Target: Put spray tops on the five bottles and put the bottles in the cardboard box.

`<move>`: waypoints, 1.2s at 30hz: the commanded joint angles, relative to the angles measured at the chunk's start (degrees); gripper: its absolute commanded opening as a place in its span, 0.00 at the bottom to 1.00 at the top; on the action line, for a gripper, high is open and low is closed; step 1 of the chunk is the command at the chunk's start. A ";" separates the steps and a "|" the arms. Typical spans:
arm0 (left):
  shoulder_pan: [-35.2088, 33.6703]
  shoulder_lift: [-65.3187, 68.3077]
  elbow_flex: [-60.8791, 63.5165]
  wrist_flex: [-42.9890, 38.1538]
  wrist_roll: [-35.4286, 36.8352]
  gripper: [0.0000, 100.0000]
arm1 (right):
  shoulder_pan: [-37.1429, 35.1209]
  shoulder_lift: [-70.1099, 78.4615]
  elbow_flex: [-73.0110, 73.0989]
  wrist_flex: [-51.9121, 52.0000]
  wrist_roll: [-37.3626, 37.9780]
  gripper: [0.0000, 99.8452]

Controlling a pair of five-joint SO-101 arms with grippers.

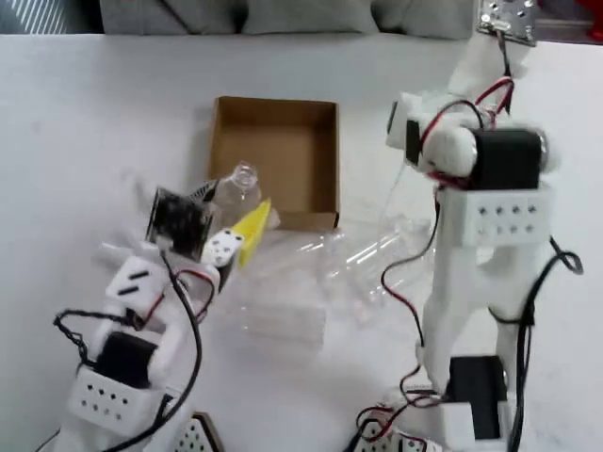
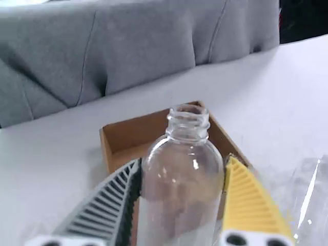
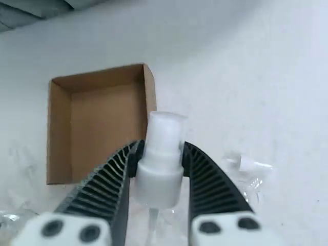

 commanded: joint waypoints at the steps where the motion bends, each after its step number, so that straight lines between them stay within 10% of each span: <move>1: 3.38 -11.38 10.81 -13.36 0.70 0.12 | -1.63 -7.08 -0.35 -6.99 6.86 0.02; 12: 5.93 -27.12 21.71 -14.42 0.70 0.12 | -15.25 -8.22 -0.26 -22.73 23.56 0.02; 26: 5.58 -27.03 22.51 -12.84 3.96 0.12 | -21.14 -12.44 1.32 -35.03 11.78 0.02; 36: 1.45 -26.95 21.71 -12.84 16.26 0.12 | -21.67 -24.92 30.24 -52.62 7.65 0.02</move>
